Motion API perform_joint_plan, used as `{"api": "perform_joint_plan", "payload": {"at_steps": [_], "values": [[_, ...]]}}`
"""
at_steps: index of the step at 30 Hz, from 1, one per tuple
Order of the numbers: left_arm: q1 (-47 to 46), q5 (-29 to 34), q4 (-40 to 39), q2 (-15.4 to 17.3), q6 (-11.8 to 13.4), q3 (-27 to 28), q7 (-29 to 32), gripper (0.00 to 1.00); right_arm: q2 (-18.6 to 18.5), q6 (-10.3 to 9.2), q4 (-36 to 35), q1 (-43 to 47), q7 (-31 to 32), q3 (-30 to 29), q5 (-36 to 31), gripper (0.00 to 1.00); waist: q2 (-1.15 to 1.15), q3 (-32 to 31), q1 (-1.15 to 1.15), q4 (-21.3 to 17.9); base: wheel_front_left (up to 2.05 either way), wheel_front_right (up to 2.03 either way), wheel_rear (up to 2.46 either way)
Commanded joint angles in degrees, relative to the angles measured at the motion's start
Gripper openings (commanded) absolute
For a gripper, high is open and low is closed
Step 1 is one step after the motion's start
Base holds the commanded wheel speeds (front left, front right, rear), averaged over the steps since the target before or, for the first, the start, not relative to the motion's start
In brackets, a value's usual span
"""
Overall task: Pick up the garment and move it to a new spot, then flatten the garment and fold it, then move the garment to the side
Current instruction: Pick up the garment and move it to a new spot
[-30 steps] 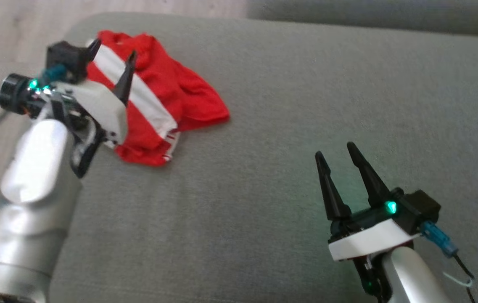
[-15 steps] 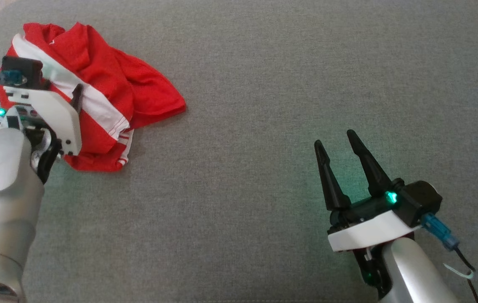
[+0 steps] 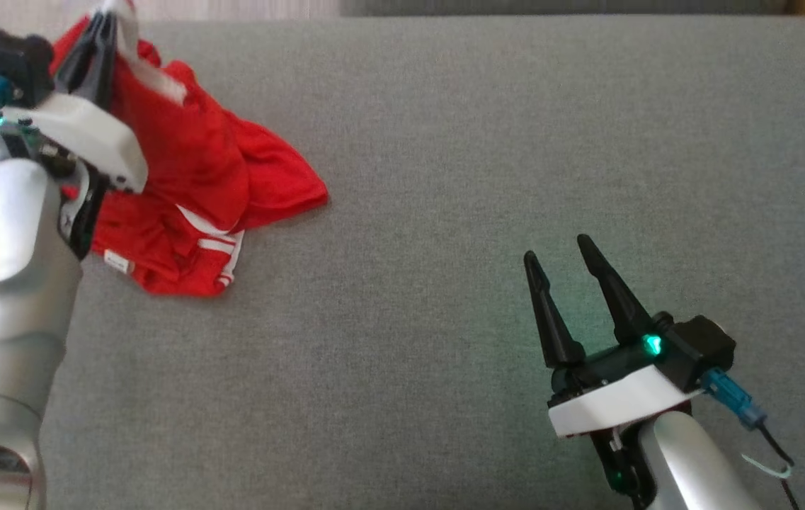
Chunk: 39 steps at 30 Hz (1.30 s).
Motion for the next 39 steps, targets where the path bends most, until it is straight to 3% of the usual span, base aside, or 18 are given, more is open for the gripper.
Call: {"api": "perform_joint_plan", "payload": {"at_steps": [1, 8, 13, 19, 29, 30, 31, 34, 39], "values": [[-3.3, 0.1, -2.8, 2.1, 0.1, 0.9, -1.7, 0.00, -0.2, 0.40, -1.7, -0.3, -0.6, 1.4, 0.4, 1.00, 0.00, -1.3, 0.00, 0.2, 0.00, 0.00, 0.00], [-4.3, -0.6, -14.0, 1.1, 0.1, -1.2, -6.6, 0.00, -0.2, 0.40, -1.3, 0.6, -0.6, 1.3, 1.7, 1.00, 0.00, -5.1, 0.00, -0.7, 0.00, 0.00, 0.00], [-3.6, -1.9, -22.8, -1.2, 0.1, -3.6, -4.8, 0.00, -0.2, 0.40, -1.4, 0.8, -0.6, 2.0, 2.3, 1.00, 0.00, -6.4, 0.00, -3.1, 0.00, 0.00, 0.00], [-4.6, -0.6, -28.4, -2.6, 1.5, -5.7, -2.1, 0.00, -0.2, 0.40, -2.4, -0.8, -0.6, 3.7, 3.9, 1.00, 0.00, -5.0, 0.00, -9.9, 0.00, 0.00, 0.00], [-4.3, -1.1, -27.1, -11.6, 0.6, -15.3, 0.1, 0.00, -0.2, 0.40, -5.0, -3.0, -0.6, 5.0, 6.4, 1.00, 0.00, -0.4, 0.00, -20.2, 0.00, 0.00, 0.00], [-3.7, -1.4, -26.5, -12.4, 0.5, -16.5, 0.1, 0.31, -0.2, 0.40, -5.2, -3.1, -0.6, 5.0, 6.6, 1.00, 0.00, -0.1, 0.00, -20.7, 0.00, 0.00, 0.00], [-3.1, -2.0, -25.9, -13.0, 0.4, -17.6, 0.2, 1.00, -0.2, 0.40, -5.3, -3.2, -0.6, 5.0, 6.8, 1.00, 0.00, 0.2, 0.00, -21.1, 0.00, 0.00, 0.00], [-2.7, -3.5, -24.0, -13.5, 0.2, -21.2, 0.2, 1.00, -0.2, 0.40, -5.8, -3.3, -0.6, 4.7, 7.0, 1.00, 0.00, 0.8, 0.00, -21.3, 0.00, 0.00, 0.00], [-4.3, -4.7, -22.5, -11.3, 0.2, -20.0, -1.1, 1.00, -0.2, 0.40, -5.8, -2.9, -0.6, 3.8, 6.9, 1.00, 0.00, 0.6, 0.00, -19.3, 0.00, 0.00, 0.00]]}}
